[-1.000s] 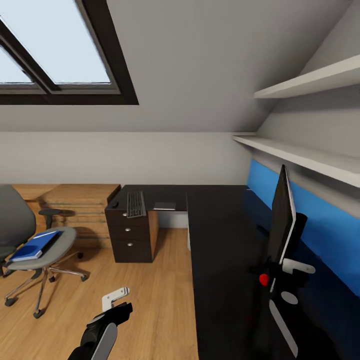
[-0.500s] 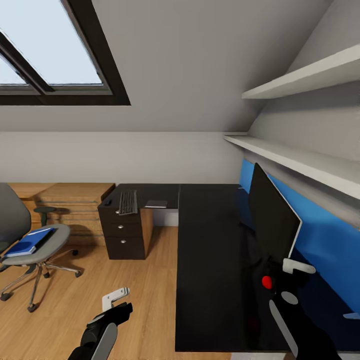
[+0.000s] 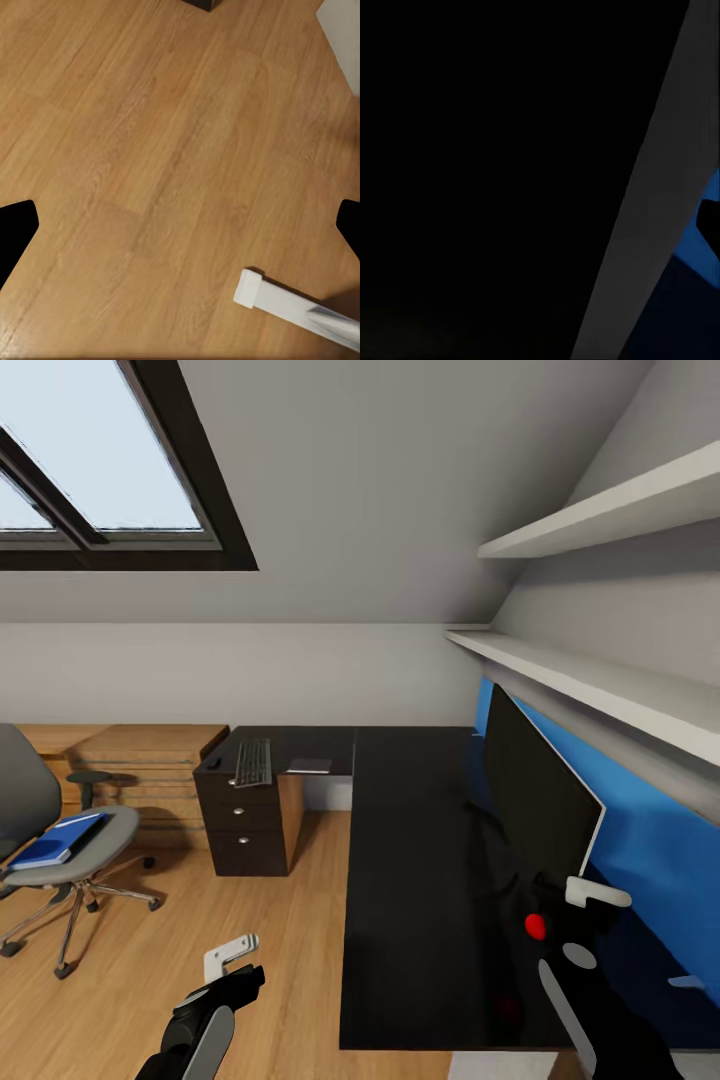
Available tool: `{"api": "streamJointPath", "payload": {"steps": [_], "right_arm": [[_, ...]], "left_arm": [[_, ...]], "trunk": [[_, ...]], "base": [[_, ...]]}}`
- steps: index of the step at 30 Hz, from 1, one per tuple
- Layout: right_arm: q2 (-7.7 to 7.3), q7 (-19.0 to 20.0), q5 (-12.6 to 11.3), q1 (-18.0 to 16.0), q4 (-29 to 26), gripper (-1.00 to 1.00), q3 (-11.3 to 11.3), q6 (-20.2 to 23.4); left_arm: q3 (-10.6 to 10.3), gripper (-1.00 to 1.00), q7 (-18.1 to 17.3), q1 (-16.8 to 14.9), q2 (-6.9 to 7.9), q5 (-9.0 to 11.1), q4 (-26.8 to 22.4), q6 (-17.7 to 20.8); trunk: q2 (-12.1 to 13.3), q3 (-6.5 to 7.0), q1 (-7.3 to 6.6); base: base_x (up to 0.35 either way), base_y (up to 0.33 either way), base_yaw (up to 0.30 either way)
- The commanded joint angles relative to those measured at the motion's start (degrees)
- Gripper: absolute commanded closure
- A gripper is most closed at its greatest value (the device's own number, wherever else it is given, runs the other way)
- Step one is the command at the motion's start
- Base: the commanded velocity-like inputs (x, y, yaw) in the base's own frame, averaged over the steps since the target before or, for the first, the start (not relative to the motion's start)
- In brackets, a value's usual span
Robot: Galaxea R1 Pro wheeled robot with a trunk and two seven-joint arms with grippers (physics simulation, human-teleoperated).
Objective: In the bedroom, organize the workspace by keeping the computer under the desk, ensuring the monitor is on the desk, placing the keyboard on the desk next to the monitor, placing the mouse on the desk next to the keyboard, moving the folder from the swivel chair onto the desk next to the mouse, stacking the notebook on top of the folder with the pen on top of the notebook, and positioning the swivel chair next to the desk.
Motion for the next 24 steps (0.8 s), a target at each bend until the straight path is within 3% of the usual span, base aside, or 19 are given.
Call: {"api": "streamJointPath", "payload": {"steps": [1, 24], "right_arm": [[-0.06, -0.3, -0.4, 0.0, -0.1, -1.00, 0.1, 0.1], [0.01, -0.3, -0.3, 0.0, -0.4, -1.00, 0.2, 0.0]], "left_arm": [[-0.1, -1.00, 0.5, 0.0, 0.02, 0.6, -0.1, 0.1], [-0.1, -1.00, 0.5, 0.0, 0.04, 0.6, -0.1, 0.1]], "trunk": [[-0.1, -0.09, 0.01], [-0.1, -0.09, 0.01]], "base": [[-0.017, -0.014, 0.000], [-0.006, -0.001, 0.000]]}}
